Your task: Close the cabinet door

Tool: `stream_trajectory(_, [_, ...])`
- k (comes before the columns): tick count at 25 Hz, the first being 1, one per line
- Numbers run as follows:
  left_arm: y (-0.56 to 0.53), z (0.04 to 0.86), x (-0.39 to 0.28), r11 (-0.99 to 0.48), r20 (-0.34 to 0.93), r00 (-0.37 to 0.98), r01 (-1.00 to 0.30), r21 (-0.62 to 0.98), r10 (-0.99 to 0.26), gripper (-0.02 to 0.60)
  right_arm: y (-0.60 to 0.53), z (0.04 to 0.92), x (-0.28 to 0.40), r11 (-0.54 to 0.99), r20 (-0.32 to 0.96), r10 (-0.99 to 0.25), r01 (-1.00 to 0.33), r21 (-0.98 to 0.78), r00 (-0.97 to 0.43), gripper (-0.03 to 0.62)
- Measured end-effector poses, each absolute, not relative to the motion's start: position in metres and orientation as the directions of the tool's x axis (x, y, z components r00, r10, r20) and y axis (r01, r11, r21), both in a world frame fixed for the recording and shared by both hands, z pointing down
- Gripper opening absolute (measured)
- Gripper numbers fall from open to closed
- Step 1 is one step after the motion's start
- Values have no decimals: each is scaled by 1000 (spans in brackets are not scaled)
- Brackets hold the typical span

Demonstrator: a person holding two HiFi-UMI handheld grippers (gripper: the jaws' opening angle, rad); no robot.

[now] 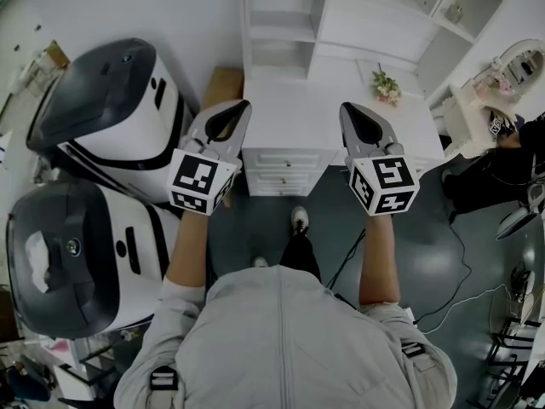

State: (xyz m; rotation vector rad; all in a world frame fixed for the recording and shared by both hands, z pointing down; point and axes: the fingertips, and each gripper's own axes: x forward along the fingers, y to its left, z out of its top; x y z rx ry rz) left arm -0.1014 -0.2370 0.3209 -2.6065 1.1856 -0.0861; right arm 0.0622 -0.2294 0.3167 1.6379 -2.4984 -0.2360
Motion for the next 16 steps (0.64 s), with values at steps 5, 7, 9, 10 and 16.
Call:
stream_trajectory(5, [-237,322,-103,-621,-57,657,-735,-273,-752,20,-231,317,61,402,37,-914,-892,208,-404,2])
stream_trajectory(7, [-236,323,-104,-620,-56,656,-736,-272,-753,20,-231,319,60,405,38,-913,-891,206,-406,2])
stream_trajectory(9, [-235,325,-104,-622,-54,656,-735,-270,-753,20,-231,321,59,408,41,-912,-890,204,-408,1])
stream_trajectory(10, [-235,326,-104,-622,-53,656,-735,-270,-752,20,-231,321,59,409,41,-911,-890,203,-409,1])
stream_trajectory(16, [-237,327,-104,-621,-51,653,-739,-262,-756,20,-234,322,61,412,43,-910,-889,199,-412,1])
